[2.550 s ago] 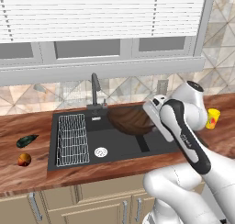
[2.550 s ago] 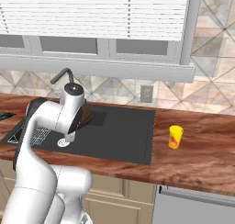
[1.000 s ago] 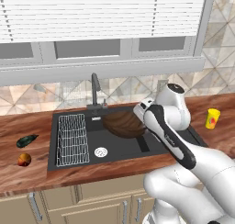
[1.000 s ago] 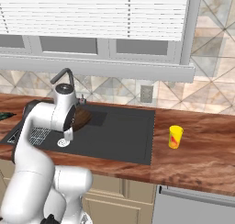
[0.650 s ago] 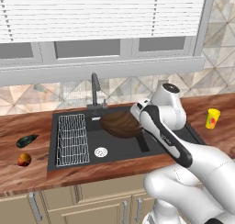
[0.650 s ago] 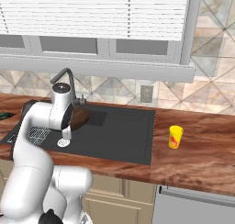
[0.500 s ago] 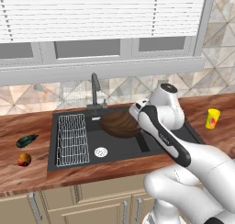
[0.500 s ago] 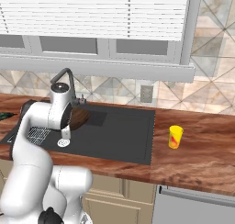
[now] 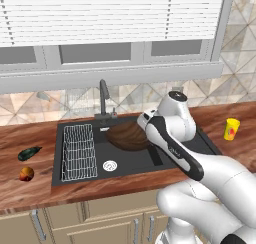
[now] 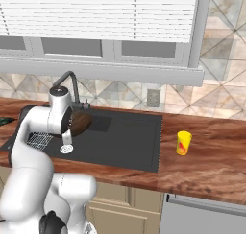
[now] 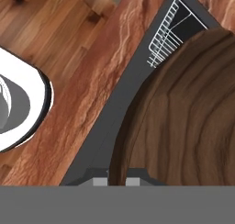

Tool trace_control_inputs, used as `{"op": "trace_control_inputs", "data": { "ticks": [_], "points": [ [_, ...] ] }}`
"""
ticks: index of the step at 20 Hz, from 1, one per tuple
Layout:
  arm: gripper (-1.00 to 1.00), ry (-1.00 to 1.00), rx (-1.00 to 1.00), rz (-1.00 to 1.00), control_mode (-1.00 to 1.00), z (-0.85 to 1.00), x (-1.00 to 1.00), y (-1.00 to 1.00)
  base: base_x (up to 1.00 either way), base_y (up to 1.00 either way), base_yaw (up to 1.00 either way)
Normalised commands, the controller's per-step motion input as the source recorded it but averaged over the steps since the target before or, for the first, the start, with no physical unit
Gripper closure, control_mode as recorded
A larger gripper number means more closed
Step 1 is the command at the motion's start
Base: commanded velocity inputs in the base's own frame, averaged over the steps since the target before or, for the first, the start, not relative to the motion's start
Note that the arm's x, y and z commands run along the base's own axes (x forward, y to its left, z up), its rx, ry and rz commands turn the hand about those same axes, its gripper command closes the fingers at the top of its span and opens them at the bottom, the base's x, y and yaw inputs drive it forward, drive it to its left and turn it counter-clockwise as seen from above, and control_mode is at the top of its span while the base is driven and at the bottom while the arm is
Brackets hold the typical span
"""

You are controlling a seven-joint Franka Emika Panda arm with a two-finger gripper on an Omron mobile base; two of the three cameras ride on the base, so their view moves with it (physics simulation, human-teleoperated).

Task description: Remove the eggplant and peach from the sink. Then move the bowl and cup from the counter to the sink for washing.

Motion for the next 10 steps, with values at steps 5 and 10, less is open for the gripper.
{"op": "trace_control_inputs", "data": {
  "ticks": [5, 10],
  "points": [
    [1.0, 0.0, -0.03, 0.0, -1.0, -0.02, 0.04, 0.05, 0.0, 0.0, 0.0],
    [1.0, 0.0, -0.01, -0.01, -1.0, -0.03, 0.03, 0.03, 0.0, 0.0, 0.0]
  ]
}}
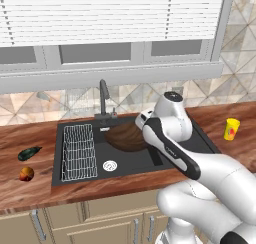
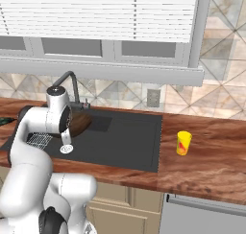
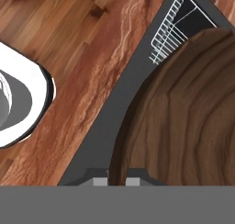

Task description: Remove the eggplant and peach from the sink. Then move the bowl and cup from the counter to the sink for washing.

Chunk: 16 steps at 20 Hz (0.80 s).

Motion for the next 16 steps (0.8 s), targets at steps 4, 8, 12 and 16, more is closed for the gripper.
{"op": "trace_control_inputs", "data": {
  "ticks": [4, 8, 12, 16],
  "points": [
    [1.0, 0.0, 0.0, -0.03, -1.0, -0.05, 0.02, 0.0, 0.0, 0.0, 0.0],
    [1.0, 0.0, 0.0, -0.03, -1.0, -0.06, 0.01, 0.0, 0.0, 0.0, 0.0],
    [1.0, 0.0, 0.0, -0.03, -1.0, -0.06, 0.01, 0.01, 0.0, 0.0, 0.0],
    [1.0, 0.0, 0.0, -0.02, -1.0, -0.06, 0.02, 0.0, 0.0, 0.0, 0.0]
  ]
}}
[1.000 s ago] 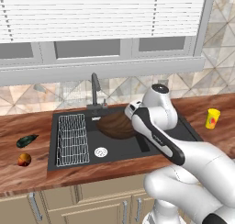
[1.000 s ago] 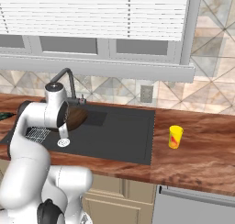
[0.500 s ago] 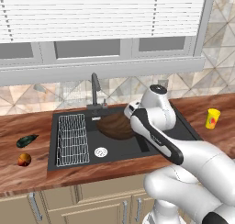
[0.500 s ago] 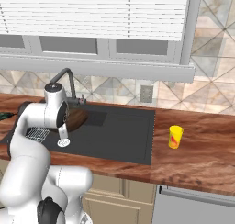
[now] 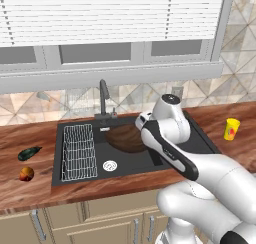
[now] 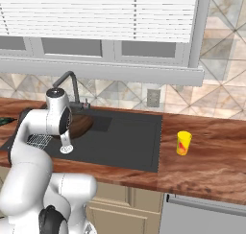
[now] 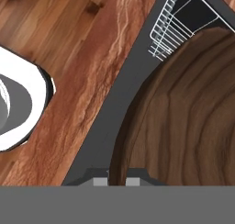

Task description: Remove the eggplant and peach from the sink. Then move the bowl and cup from the counter to the sink for washing.

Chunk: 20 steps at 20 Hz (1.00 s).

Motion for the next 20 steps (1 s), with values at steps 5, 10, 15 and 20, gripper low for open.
{"op": "trace_control_inputs", "data": {
  "ticks": [5, 10, 15, 20],
  "points": [
    [1.0, 0.0, 0.0, -0.01, -1.0, -0.06, 0.02, 0.01, 0.0, 0.0, 0.0],
    [1.0, 0.0, 0.0, 0.0, -1.0, -0.05, 0.0, 0.0, 0.0, 0.0, 0.0],
    [1.0, 0.0, -0.01, 0.0, -1.0, -0.05, 0.0, 0.0, 0.0, 0.0, 0.0],
    [1.0, 0.02, 0.0, 0.0, -1.0, -0.06, 0.0, 0.0, 0.0, 0.0, 0.0]
  ]
}}
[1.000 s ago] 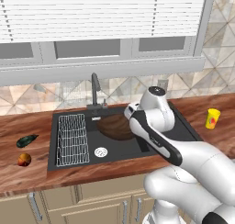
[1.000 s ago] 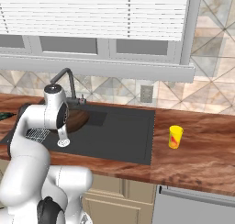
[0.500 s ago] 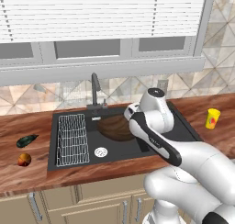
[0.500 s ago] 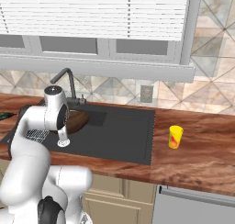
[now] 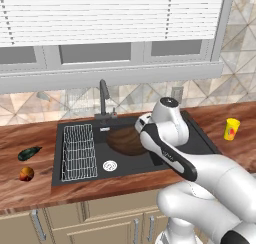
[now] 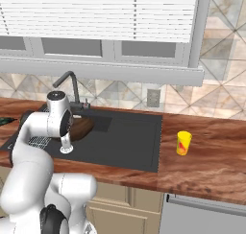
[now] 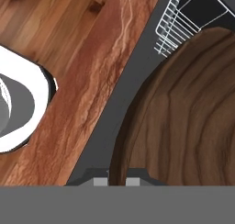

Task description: Remove the eggplant and peach from the sink. Then move the bowl and cup from the counter to the sink for washing.

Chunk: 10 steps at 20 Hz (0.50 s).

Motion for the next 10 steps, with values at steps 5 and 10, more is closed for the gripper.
{"op": "trace_control_inputs", "data": {
  "ticks": [5, 10],
  "points": [
    [1.0, 0.02, 0.0, 0.0, -1.0, -0.05, 0.0, 0.0, 0.0, 0.0, 0.0],
    [1.0, 0.0, 0.0, 0.0, -1.0, -0.05, 0.02, 0.0, 0.0, 0.0, 0.0]
  ]
}}
